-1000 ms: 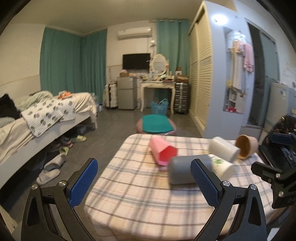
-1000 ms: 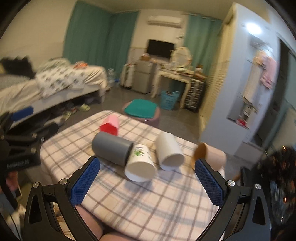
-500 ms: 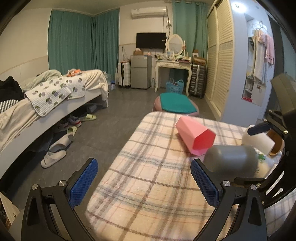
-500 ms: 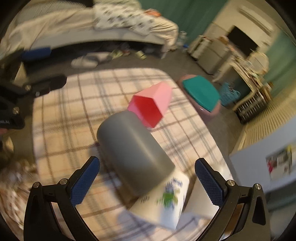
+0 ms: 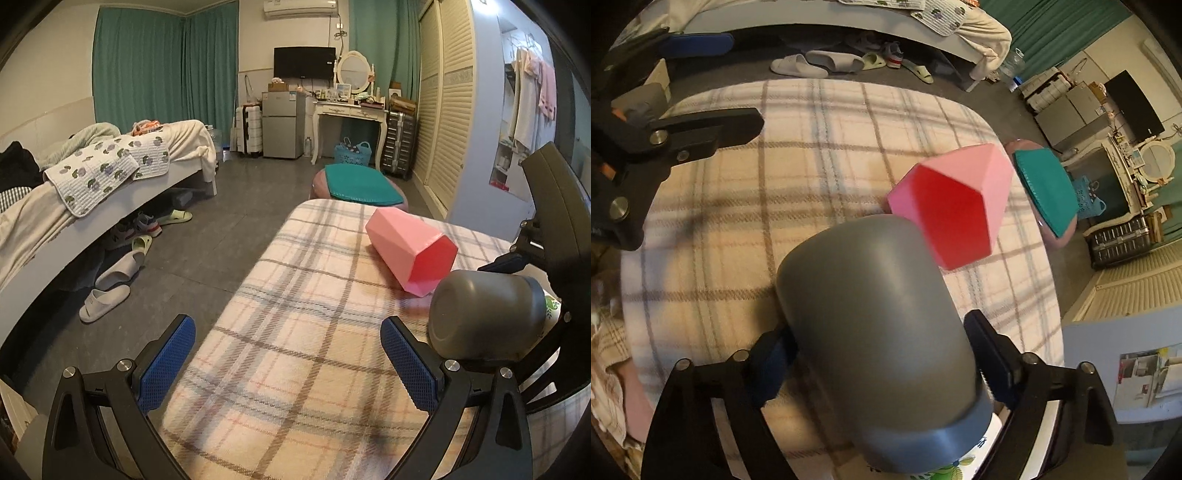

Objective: Flip cup upside down
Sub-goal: 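Lift the grey cup with the right gripper and rotate it upright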

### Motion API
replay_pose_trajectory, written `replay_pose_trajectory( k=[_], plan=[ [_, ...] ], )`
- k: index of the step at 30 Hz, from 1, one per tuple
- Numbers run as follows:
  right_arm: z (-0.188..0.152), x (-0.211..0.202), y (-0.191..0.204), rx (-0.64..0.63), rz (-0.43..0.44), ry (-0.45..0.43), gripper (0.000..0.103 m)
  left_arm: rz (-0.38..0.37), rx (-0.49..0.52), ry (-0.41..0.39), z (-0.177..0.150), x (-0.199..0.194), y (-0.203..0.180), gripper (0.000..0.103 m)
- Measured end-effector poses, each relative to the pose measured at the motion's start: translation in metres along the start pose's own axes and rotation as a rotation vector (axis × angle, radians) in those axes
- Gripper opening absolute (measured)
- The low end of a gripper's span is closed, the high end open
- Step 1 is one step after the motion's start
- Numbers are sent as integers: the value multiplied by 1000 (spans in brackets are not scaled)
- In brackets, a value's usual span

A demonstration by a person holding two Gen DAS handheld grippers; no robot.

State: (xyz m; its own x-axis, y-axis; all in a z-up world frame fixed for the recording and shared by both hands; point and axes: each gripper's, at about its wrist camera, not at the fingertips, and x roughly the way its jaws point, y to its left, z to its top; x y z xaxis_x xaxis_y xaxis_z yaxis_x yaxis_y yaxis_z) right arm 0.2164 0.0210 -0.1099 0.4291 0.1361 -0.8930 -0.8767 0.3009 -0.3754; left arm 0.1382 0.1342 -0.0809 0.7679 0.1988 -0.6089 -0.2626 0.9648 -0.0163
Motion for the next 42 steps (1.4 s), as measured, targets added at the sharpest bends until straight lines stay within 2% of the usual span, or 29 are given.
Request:
replay_pose_trajectory(
  k=[6, 12, 16, 20, 23, 28, 36, 42],
  plan=[
    [10, -33, 3, 80, -30, -71, 80, -6, -6, -42, 4, -23, 4, 103],
    [11, -100, 8, 223, -104, -153, 77, -25, -21, -98, 6, -59, 9, 103],
    [-14, -131, 8, 402, -134, -160, 76, -55, -9, -120, 3, -77, 1, 103],
    [-63, -149, 3, 642, -159, -141, 75, -110, 22, -130, -1, -92, -13, 103],
    [-108, -151, 3, 852, -174, -133, 75, -149, 51, -129, -6, -100, -28, 103],
    [-160, -137, 4, 1082, -158, -115, 74, -194, 98, -115, -14, -107, -53, 103],
    [-197, -104, 9, 1231, -110, -80, 73, -198, 120, -75, -27, -101, -77, 103],
    [-203, -90, 5, 1247, -102, -79, 73, -176, 146, -47, -30, -93, -88, 103]
  ],
)
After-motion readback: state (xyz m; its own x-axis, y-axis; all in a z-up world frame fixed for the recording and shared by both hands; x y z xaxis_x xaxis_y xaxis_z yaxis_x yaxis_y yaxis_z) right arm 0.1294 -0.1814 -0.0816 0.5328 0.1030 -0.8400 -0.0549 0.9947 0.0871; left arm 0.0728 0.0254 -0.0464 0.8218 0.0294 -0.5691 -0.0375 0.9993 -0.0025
